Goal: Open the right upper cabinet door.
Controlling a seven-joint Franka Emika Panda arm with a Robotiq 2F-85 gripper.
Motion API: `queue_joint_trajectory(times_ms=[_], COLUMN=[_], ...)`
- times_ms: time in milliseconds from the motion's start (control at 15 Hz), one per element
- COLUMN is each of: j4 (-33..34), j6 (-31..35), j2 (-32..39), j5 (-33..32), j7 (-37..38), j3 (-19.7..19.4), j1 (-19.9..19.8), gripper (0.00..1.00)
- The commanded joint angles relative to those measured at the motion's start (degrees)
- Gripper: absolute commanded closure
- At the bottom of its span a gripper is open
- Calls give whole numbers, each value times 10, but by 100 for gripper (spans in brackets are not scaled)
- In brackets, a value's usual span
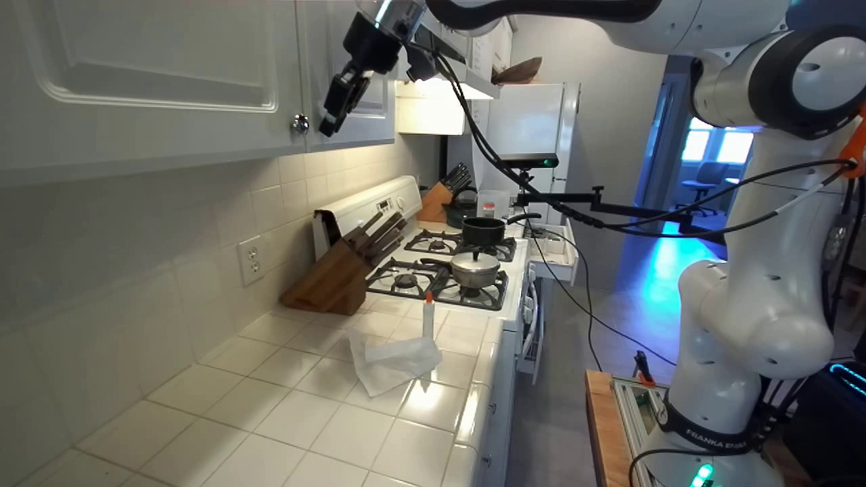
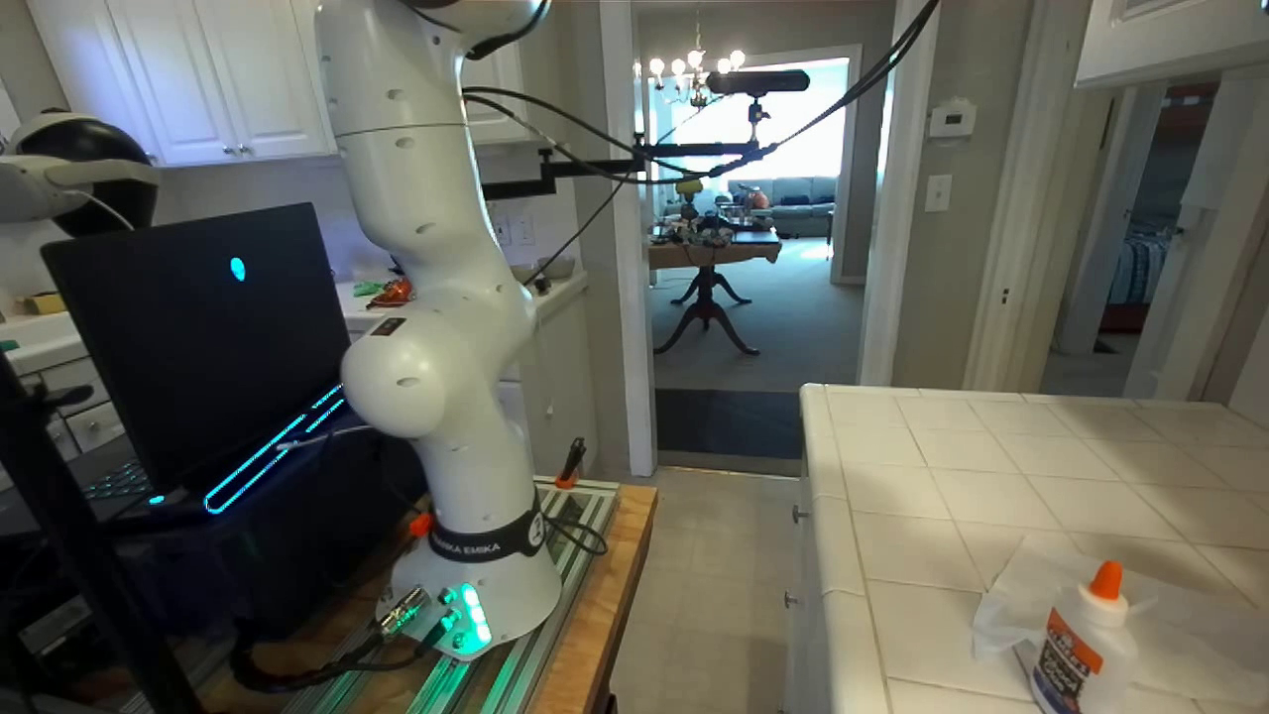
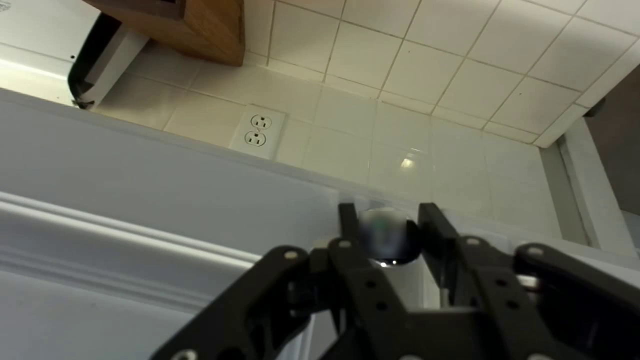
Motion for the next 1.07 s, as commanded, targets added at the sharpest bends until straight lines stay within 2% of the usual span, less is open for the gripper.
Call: queue_joint_trajectory(times_ms=[0, 333, 667, 1000], j4=[9, -4, -29, -77], j6=[-5, -54, -91, -79], j2=[1, -26, -60, -96], j5=[15, 21, -9, -6], j7=[0, 1, 20, 11], j3=[0, -3, -3, -9], j1=[0, -2, -7, -12], gripper=[91, 91, 91, 91])
